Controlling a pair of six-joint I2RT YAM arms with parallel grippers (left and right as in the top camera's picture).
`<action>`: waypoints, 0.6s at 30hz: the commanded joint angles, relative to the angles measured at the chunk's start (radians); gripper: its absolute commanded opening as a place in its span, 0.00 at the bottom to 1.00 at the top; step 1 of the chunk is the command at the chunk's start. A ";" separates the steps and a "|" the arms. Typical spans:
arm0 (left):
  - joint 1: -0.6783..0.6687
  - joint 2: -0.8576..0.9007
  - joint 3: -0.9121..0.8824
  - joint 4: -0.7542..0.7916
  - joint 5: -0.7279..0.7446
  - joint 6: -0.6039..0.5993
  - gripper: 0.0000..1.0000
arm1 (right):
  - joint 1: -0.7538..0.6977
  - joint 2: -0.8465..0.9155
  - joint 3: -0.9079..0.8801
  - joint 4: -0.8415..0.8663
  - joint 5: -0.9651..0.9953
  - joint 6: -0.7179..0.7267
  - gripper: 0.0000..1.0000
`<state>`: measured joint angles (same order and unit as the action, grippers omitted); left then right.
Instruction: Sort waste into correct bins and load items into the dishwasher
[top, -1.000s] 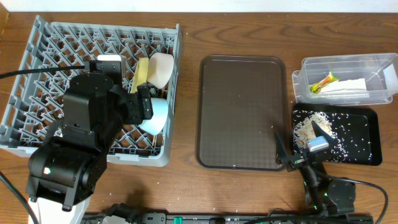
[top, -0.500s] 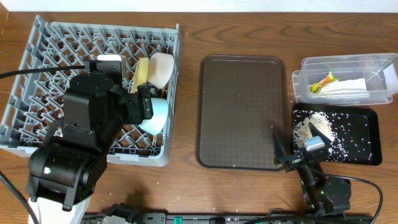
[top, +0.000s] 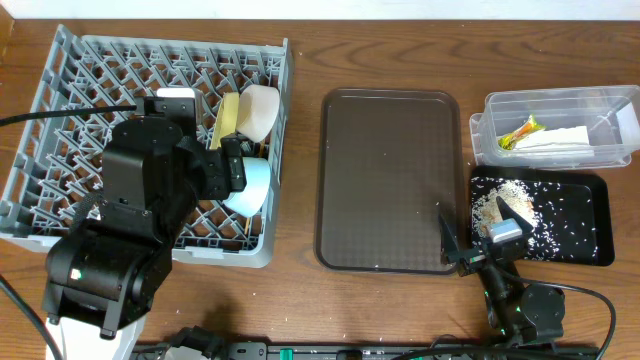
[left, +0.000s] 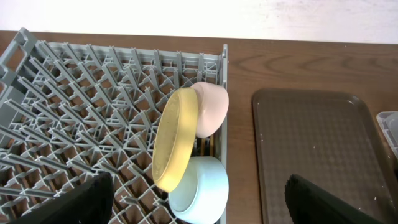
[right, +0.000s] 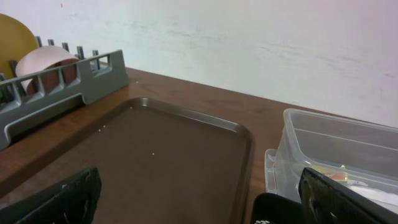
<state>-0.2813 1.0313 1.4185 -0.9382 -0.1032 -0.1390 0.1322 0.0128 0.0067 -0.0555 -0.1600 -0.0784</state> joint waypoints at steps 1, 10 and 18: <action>0.006 0.000 0.003 0.000 0.006 -0.016 0.89 | 0.015 -0.007 -0.001 -0.005 0.006 -0.008 0.99; 0.031 -0.095 -0.070 0.036 -0.100 0.003 0.89 | 0.015 -0.007 -0.001 -0.005 0.006 -0.008 0.99; 0.198 -0.379 -0.370 0.343 -0.053 -0.084 0.89 | 0.015 -0.007 -0.001 -0.005 0.006 -0.008 0.99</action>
<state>-0.1188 0.7280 1.1278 -0.6411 -0.1699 -0.1886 0.1322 0.0124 0.0067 -0.0555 -0.1593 -0.0784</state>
